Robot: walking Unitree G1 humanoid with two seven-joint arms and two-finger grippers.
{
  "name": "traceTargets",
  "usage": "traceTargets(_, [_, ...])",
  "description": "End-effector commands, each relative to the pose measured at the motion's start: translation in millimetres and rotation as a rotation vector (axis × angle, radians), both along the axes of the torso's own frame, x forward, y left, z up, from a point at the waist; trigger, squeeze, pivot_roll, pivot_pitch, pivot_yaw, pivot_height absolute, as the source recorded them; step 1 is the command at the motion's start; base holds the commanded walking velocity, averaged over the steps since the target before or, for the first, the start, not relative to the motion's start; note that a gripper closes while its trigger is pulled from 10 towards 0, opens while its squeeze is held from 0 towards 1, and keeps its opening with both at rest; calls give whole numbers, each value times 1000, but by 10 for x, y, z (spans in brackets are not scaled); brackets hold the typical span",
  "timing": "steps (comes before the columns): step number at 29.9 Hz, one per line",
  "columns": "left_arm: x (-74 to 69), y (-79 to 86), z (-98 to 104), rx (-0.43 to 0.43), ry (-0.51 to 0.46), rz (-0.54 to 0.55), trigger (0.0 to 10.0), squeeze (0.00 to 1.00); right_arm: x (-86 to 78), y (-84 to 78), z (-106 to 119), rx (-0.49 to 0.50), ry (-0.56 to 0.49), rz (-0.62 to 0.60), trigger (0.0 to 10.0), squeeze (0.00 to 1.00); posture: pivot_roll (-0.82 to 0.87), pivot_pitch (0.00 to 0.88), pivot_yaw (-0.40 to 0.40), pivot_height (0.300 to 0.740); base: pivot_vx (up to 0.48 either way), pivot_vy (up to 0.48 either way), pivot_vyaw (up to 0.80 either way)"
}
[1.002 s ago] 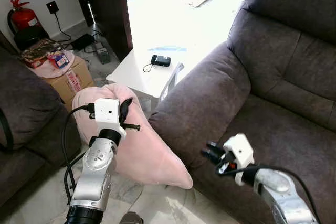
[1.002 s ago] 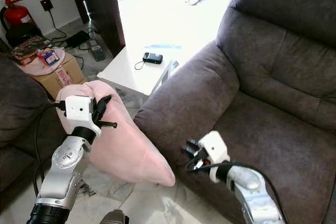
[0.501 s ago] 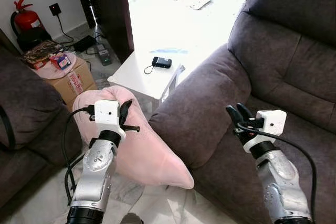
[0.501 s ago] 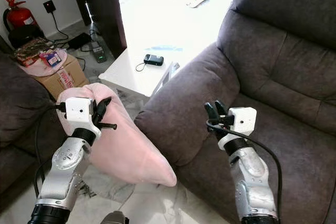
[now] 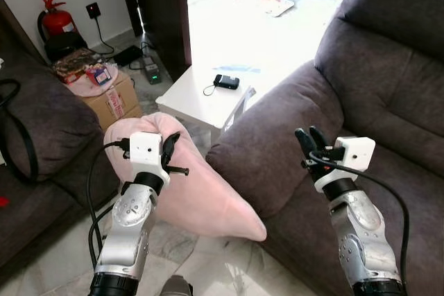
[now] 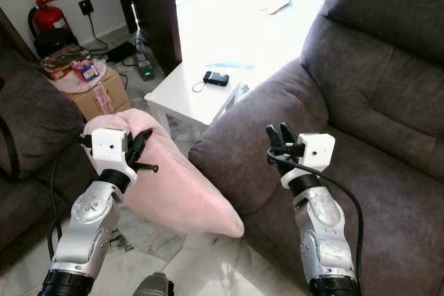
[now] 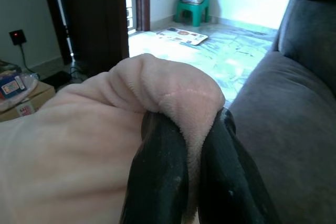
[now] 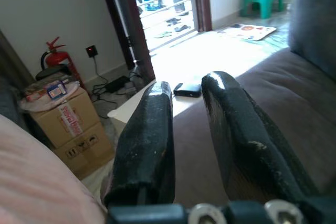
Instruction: Move the pillow to the sofa from floor
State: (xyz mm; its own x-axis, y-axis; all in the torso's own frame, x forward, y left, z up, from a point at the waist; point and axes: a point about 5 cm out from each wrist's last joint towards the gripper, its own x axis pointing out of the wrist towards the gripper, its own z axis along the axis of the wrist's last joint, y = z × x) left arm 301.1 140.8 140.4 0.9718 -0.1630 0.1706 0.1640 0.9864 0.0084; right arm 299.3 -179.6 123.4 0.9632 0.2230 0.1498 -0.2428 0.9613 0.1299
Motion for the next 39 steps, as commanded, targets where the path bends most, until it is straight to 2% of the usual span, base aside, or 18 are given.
traceTargets(1, [8, -51, 256, -23, -116, -28, 10000, 0, -5, -41, -17, -1, 4, -21, 10000, 0, -7, 103, 4, 740, -259, 0, 0])
traceTargets(15, [-3, -88, 245, -37, -119, -50, 10000, 0, 7, -46, -51, -3, 18, -34, 10000, 0, -11, 88, -2, 740, -149, 0, 0])
traceTargets(23, [2, -91, 228, -35, -111, -48, 10000, 0, 19, -54, -60, -18, 23, -37, 10000, 0, -14, 96, -6, 740, 0, 0, 0])
traceTargets(39, [-2, -98, 216, -48, -107, -42, 10000, 0, 56, -35, -33, -29, 22, -30, 10000, 0, -15, 106, -18, 740, -344, 0, 0])
